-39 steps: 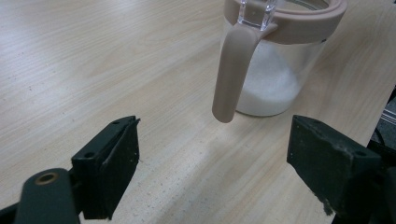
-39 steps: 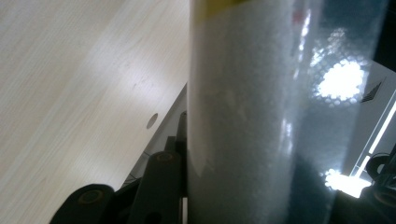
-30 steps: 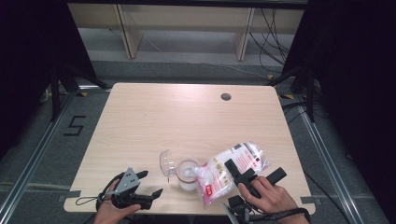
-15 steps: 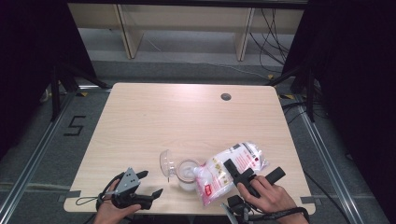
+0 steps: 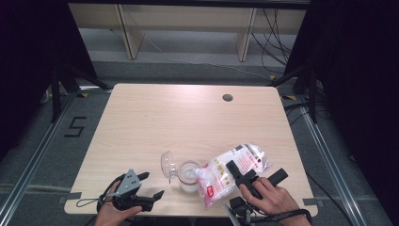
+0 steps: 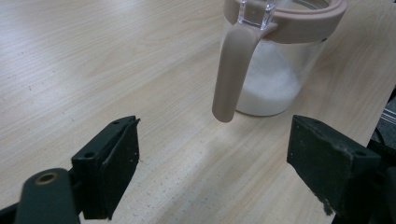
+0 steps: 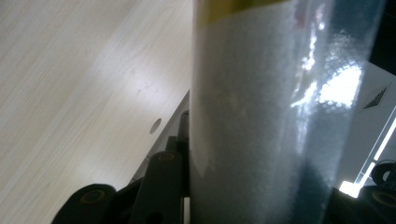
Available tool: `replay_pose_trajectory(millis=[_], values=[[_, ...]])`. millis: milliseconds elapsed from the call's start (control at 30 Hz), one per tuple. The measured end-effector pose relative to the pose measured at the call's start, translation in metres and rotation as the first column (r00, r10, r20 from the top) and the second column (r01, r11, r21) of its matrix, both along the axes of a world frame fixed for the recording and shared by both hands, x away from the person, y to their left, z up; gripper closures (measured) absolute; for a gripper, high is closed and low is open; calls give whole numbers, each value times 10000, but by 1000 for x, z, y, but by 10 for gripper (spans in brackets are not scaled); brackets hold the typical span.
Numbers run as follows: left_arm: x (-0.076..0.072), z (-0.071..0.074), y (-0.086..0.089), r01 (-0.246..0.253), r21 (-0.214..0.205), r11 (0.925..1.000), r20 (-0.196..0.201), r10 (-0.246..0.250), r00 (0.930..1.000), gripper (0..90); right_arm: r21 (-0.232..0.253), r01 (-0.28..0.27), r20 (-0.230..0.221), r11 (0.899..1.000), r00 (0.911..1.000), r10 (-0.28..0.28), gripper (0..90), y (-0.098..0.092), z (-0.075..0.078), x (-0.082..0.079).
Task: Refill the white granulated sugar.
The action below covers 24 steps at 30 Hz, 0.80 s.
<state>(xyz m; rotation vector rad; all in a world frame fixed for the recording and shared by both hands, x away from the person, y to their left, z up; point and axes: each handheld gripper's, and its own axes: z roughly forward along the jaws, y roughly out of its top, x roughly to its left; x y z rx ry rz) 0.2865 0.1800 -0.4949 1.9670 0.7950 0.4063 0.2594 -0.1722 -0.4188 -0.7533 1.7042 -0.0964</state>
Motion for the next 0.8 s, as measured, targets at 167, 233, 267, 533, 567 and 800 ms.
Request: replay_pose_trajectory(millis=[167, 233, 267, 533, 567, 800], values=[[-1, -1, -2, -137, -169, 9998, -182, 134, 9997, 167, -83, 135, 28, 9999, 9999, -135, 735, -3, 0, -1], [-1, -1, -1, -95, -111, 9999, -151, 93, 9998, 167, -5, 14, -3, 10000, 10000, -14, 735, -1, -1, -2], [0, -1, -1, -44, -70, 10000, -63, 44, 10000, 167, 17, -30, -47, 10000, 10000, 30, 736, 1, -1, -2], [0, -1, -1, -6, -24, 10000, 2, 6, 10000, 167, 26, 62, -35, 10000, 10000, -62, 737, -2, 0, -1], [0, -1, -1, 33, -2, 10000, 10, -33, 10000, 167, 21, 26, -76, 10000, 10000, -26, 737, -1, 0, -1], [0, 0, 0, -2, -3, 10000, -4, 2, 10000, 167, 121, 64, 3, 9999, 10000, -64, 737, -2, 3, -1]])
